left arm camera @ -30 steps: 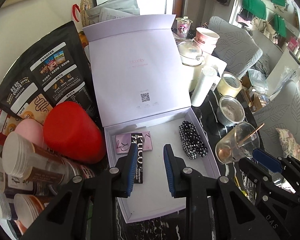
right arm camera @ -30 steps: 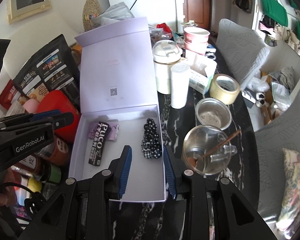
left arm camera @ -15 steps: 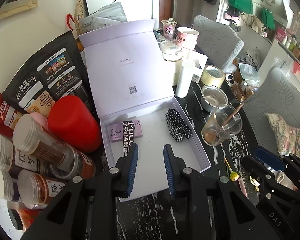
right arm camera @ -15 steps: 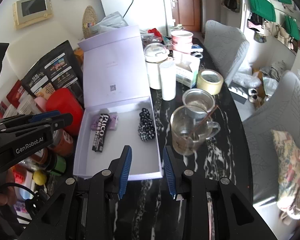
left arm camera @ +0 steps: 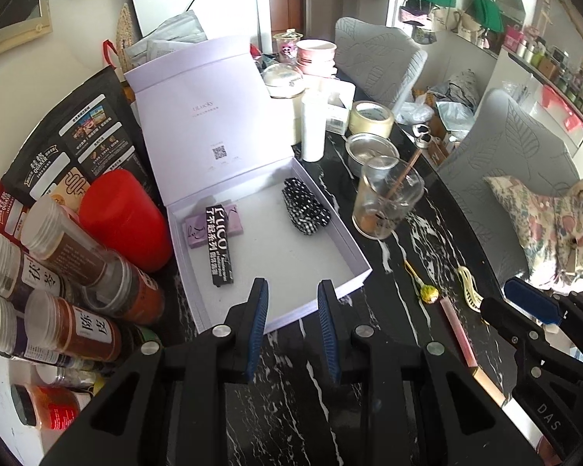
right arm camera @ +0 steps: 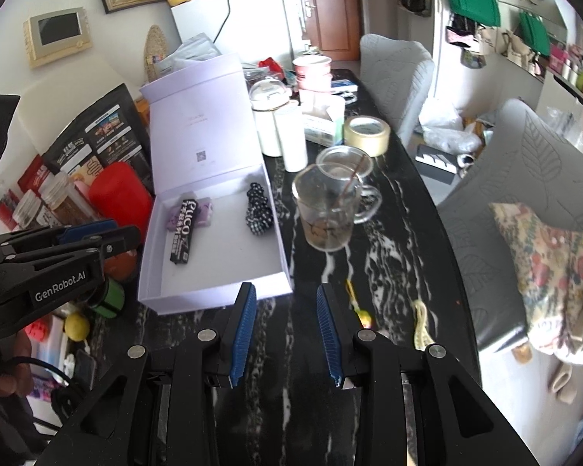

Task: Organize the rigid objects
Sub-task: 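Withdraw both tools from the box toward the remaining table items, then grasp the gold rectangular card with the left gripper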

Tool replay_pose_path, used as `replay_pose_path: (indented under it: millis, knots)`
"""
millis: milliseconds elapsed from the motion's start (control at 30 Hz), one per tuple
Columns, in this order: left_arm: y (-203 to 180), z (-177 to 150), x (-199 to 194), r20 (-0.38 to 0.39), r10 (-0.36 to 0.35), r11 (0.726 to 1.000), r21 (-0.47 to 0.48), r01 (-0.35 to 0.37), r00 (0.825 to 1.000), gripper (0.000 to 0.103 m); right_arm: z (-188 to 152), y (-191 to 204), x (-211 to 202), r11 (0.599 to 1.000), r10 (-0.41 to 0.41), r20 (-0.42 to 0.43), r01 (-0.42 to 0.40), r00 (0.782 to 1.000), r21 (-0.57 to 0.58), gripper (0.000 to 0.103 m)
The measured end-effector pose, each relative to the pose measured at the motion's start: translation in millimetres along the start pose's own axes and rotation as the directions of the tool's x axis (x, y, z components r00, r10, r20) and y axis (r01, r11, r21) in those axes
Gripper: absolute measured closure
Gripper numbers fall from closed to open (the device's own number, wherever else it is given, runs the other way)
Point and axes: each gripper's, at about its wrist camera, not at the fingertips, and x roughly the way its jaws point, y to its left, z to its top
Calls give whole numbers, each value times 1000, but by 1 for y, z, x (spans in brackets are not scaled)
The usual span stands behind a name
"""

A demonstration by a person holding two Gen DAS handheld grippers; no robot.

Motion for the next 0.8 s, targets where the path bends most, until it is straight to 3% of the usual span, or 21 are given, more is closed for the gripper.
replay_pose_path:
  millis: [433,467,500,533,800]
  knots:
    - [-59,-36,-4,-33,-30,995,97,33,999,76,-52,-42,-29,995,-54,-23,55,998,80,67]
    - [-63,-38,-3,-42,-28,994,101,32,999,59,-55,-45,-30,995,-58,-26,60,998,85,67]
    - [-66,-40,-2,-48,-31,994,102,36,998,21,-59,-51,-32,994,-63,-32,65,998,93,67]
    - [-69,-42,0,-55,-36,994,103,41,998,2,-62,-54,-34,993,-65,-35,68,997,99,67]
    - [-101,-54,7,-101,-51,990,125,64,994,0,-83,-88,-39,987,-70,-68,79,995,141,67]
